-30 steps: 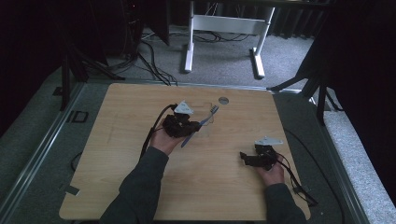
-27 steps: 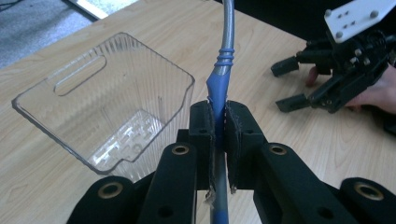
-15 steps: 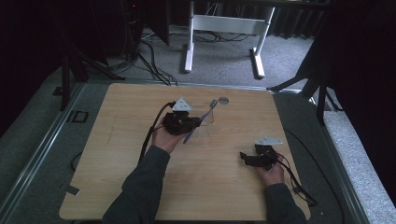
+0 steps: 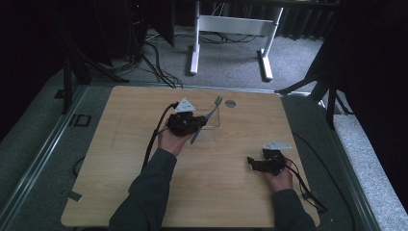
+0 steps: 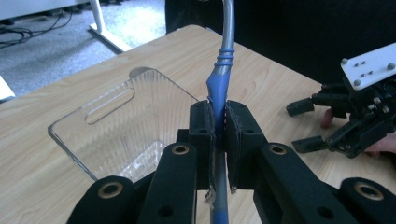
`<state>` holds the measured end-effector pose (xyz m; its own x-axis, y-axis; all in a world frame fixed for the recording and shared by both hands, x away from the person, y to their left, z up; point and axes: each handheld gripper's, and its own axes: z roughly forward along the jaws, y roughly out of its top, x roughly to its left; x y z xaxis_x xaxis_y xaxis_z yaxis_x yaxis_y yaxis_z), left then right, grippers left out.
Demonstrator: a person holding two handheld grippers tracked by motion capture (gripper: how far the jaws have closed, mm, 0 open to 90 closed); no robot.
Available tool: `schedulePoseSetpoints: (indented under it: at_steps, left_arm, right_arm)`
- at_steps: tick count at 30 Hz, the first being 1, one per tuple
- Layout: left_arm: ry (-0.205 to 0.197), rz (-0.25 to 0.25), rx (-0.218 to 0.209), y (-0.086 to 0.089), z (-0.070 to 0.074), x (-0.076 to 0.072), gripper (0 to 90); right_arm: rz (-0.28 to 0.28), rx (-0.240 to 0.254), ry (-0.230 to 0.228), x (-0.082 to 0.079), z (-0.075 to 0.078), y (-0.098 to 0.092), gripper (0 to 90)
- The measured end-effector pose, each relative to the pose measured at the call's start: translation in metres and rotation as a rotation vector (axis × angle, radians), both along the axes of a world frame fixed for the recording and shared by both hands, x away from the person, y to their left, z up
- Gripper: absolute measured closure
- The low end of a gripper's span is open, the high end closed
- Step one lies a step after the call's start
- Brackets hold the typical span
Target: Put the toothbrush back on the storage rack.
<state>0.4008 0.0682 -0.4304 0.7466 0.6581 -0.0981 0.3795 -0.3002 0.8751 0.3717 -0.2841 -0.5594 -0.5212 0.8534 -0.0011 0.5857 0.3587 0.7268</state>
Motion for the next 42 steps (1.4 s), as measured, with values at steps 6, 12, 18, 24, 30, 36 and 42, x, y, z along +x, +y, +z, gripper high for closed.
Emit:
schedulePoseSetpoints:
  at_steps: [6, 12, 18, 24, 30, 36, 42]
  left_arm:
    - [-0.017, 0.006, -0.009, 0.001, -0.002, 0.003, 81.8]
    - [-0.019, 0.013, -0.025, 0.0, -0.004, 0.006, 81.8]
    - [-0.012, 0.017, -0.036, -0.001, -0.005, 0.008, 81.8]
    - [-0.021, 0.019, -0.037, -0.003, -0.003, 0.01, 81.8]
    - [-0.027, 0.019, -0.037, -0.007, -0.001, 0.011, 81.8]
    - [-0.035, 0.032, -0.049, -0.008, -0.001, 0.014, 81.8]
    - [-0.042, 0.037, -0.062, -0.009, -0.001, 0.016, 81.8]
  right_arm:
    - [0.0, 0.0, 0.0, 0.0, 0.0, 0.0, 19.6]
    - [0.0, -0.001, 0.0, 0.0, 0.0, 0.0, 19.6]
    - [0.001, -0.001, -0.001, 0.0, 0.0, 0.0, 19.6]
    - [0.0, -0.002, 0.0, 0.0, 0.0, 0.0, 19.6]
    - [0.001, -0.001, 0.0, 0.0, 0.0, 0.0, 19.6]
    - [0.0, -0.001, 0.0, 0.0, 0.0, 0.0, 19.6]
    - [0.0, -0.001, 0.0, 0.0, 0.0, 0.0, 19.6]
